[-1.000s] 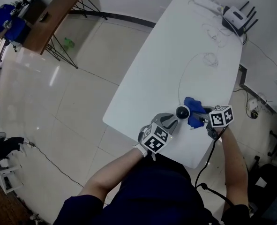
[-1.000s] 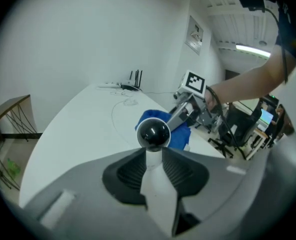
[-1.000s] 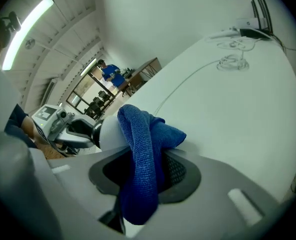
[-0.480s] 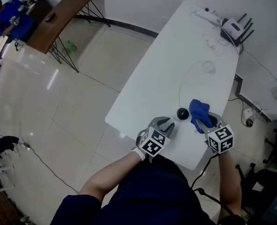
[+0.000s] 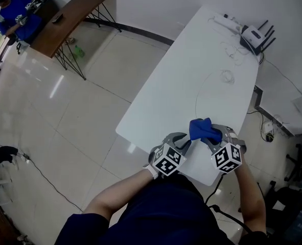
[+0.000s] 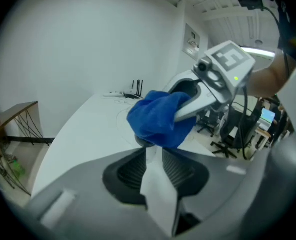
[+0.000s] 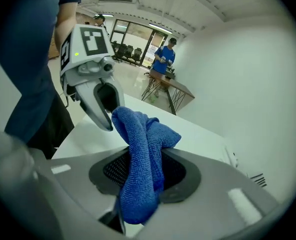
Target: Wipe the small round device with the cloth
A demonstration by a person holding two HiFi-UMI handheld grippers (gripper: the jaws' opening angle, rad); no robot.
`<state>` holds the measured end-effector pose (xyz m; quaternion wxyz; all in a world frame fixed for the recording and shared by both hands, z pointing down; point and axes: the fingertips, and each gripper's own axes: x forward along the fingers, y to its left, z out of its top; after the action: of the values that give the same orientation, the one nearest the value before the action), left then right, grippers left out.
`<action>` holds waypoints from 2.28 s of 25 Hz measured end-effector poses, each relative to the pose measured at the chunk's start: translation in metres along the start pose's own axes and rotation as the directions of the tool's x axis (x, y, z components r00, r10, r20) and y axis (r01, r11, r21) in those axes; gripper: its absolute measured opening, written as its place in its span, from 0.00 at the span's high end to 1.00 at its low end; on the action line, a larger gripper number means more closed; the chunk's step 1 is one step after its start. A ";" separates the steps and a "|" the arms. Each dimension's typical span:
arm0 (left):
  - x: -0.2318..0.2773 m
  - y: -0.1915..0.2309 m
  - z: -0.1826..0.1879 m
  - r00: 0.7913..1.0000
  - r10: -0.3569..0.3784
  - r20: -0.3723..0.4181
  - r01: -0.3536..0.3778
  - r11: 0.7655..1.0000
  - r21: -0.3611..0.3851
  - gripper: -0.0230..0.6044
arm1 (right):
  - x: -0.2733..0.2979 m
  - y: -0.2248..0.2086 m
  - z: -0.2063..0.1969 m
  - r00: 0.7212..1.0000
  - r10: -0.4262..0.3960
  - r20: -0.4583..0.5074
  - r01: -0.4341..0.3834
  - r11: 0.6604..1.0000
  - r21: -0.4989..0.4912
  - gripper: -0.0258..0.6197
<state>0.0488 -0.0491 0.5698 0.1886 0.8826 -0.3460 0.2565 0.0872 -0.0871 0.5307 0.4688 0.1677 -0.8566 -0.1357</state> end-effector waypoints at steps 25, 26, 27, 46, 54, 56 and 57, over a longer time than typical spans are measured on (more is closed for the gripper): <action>0.025 0.024 -0.001 0.998 0.012 -0.066 -0.014 1.000 -0.026 0.78 | 0.118 -0.029 -0.106 0.830 0.529 -0.177 -0.502 0.847 0.175 0.74; 0.024 0.024 -0.001 0.998 0.011 -0.065 -0.013 0.999 -0.029 0.78 | 0.118 -0.028 -0.105 0.842 0.509 -0.178 -0.478 0.858 0.190 0.74; 0.024 0.024 -0.002 0.998 0.010 -0.064 -0.012 0.999 -0.033 0.78 | 0.118 -0.029 -0.104 0.858 0.484 -0.173 -0.448 0.869 0.209 0.74; -0.009 0.011 -0.012 0.999 0.011 -0.043 -0.014 0.998 -0.055 0.78 | -0.005 -0.026 -0.063 0.936 -0.334 0.107 0.181 0.720 0.670 0.74; -0.025 0.019 -0.027 0.998 0.033 -0.048 -0.037 0.995 -0.090 0.78 | 0.002 0.017 -0.015 0.959 -0.276 0.065 0.246 0.924 0.294 0.74; -0.028 0.022 -0.031 0.998 0.036 -0.056 -0.042 0.994 -0.106 0.78 | 0.014 0.033 -0.015 0.971 -0.232 0.050 0.209 0.938 0.278 0.74; -0.029 0.023 -0.034 0.997 0.037 -0.060 -0.044 0.993 -0.114 0.78 | 0.020 0.040 -0.015 0.976 -0.213 0.043 0.193 0.940 0.281 0.74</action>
<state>0.0035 -0.0326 0.5838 0.2437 0.8552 -0.3726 0.2655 0.0839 -0.0603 0.5690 0.3931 0.3135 -0.8617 -0.0690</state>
